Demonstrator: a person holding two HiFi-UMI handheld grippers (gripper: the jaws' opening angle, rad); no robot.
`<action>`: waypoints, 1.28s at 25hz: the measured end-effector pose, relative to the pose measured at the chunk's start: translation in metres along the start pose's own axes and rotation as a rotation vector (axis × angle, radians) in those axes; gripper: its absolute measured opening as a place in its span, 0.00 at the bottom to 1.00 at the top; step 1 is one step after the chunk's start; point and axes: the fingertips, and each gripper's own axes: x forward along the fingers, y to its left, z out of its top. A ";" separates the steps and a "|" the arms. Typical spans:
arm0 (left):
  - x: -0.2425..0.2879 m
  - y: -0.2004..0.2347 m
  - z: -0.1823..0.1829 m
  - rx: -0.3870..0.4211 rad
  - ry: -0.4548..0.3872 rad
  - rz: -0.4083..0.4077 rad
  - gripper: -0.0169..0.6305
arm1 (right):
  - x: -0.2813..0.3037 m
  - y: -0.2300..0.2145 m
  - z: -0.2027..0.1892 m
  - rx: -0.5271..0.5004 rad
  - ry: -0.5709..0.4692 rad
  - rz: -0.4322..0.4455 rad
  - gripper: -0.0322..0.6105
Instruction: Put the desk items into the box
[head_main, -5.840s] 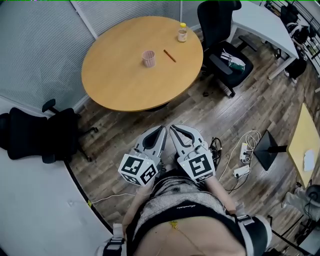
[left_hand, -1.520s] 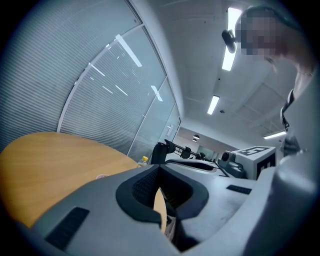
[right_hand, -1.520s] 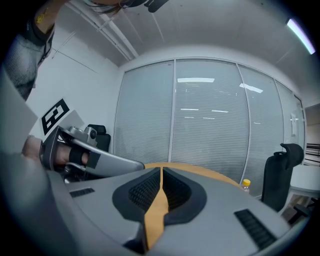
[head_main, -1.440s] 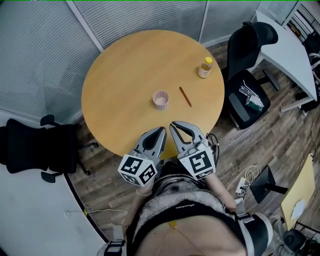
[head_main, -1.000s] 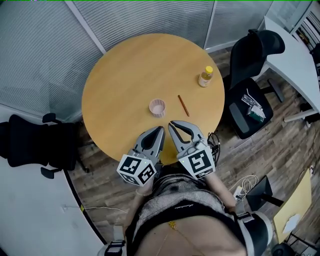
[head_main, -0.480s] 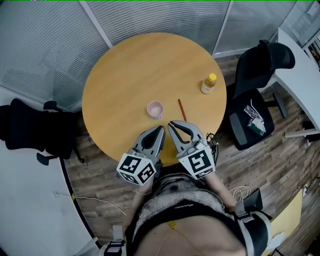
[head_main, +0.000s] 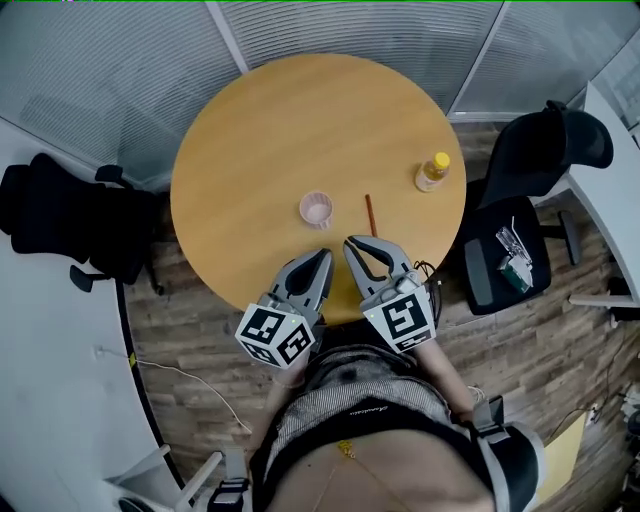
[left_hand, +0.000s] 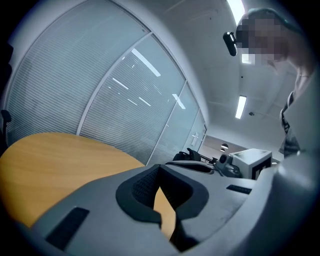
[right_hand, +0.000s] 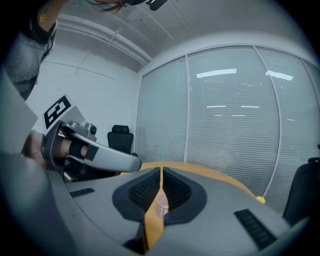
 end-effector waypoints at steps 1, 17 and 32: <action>-0.001 0.001 -0.001 -0.005 -0.001 0.007 0.03 | 0.001 0.000 -0.002 -0.003 0.006 0.005 0.09; -0.009 0.028 0.009 -0.008 0.022 -0.015 0.03 | 0.023 -0.001 -0.007 -0.026 0.053 -0.040 0.09; -0.025 0.062 0.013 -0.025 0.050 -0.022 0.03 | 0.041 -0.045 -0.036 0.014 0.168 -0.204 0.09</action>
